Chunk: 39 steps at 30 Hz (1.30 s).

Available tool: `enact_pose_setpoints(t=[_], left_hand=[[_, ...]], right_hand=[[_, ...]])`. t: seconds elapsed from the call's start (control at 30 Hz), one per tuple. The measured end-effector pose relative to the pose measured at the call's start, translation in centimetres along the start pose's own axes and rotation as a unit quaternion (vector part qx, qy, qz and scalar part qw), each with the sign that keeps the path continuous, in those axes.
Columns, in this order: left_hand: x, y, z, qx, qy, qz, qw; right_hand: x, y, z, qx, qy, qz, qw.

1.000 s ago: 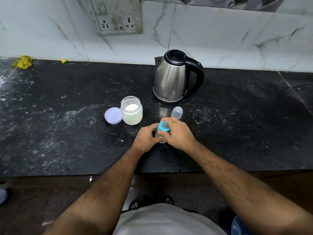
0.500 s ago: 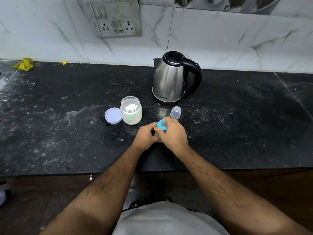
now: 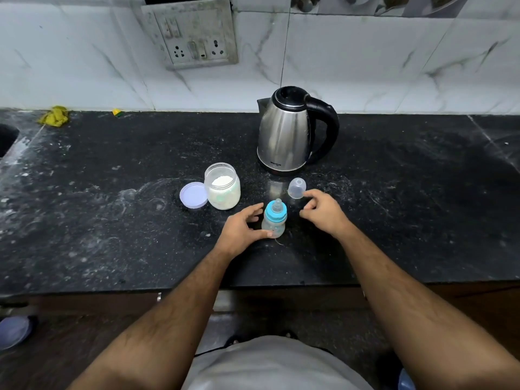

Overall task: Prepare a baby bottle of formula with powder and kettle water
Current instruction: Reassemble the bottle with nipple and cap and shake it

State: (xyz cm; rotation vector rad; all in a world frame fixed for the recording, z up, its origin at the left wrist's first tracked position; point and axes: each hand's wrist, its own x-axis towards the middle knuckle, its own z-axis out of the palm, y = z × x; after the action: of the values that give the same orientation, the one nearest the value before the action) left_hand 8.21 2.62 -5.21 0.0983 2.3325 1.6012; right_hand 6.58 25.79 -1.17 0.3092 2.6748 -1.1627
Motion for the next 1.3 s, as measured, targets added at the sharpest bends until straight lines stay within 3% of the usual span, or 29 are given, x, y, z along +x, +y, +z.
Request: enact_pose_setpoints(t=[0.2,0.43,0.67,0.8,1.1,1.3], left_hand=[[0.0,-0.1,-0.3,-0.001,-0.001,0.013,1.000],[0.1,0.1,-0.4,-0.013,-0.007,0.029,0.999],[0.0,0.4,-0.7,-0.016,-0.017,0.029,0.999],[-0.2,0.5,-0.8,-0.024,-0.022,0.032,0.999],[-0.6,0.8,-1.1,-0.024,-0.024,0.045,0.998],[-1.1,1.0,-1.1,-0.033,-0.027,0.047,0.998]], right_hand=[[4.0,0.4,0.5,-0.046,0.096,0.028,0.994],[6.7,-0.3,1.1,-0.107,0.057,0.020,0.992],[6.0,-1.2,1.3,-0.168,0.076,0.016,0.983],[5.1,-1.7,1.2,-0.123,0.092,0.000,0.988],[-0.8,-5.9,-1.7,0.100,0.144,-0.103,0.979],[-5.2,-6.2,-1.0,0.105,0.121,-0.154,0.975]])
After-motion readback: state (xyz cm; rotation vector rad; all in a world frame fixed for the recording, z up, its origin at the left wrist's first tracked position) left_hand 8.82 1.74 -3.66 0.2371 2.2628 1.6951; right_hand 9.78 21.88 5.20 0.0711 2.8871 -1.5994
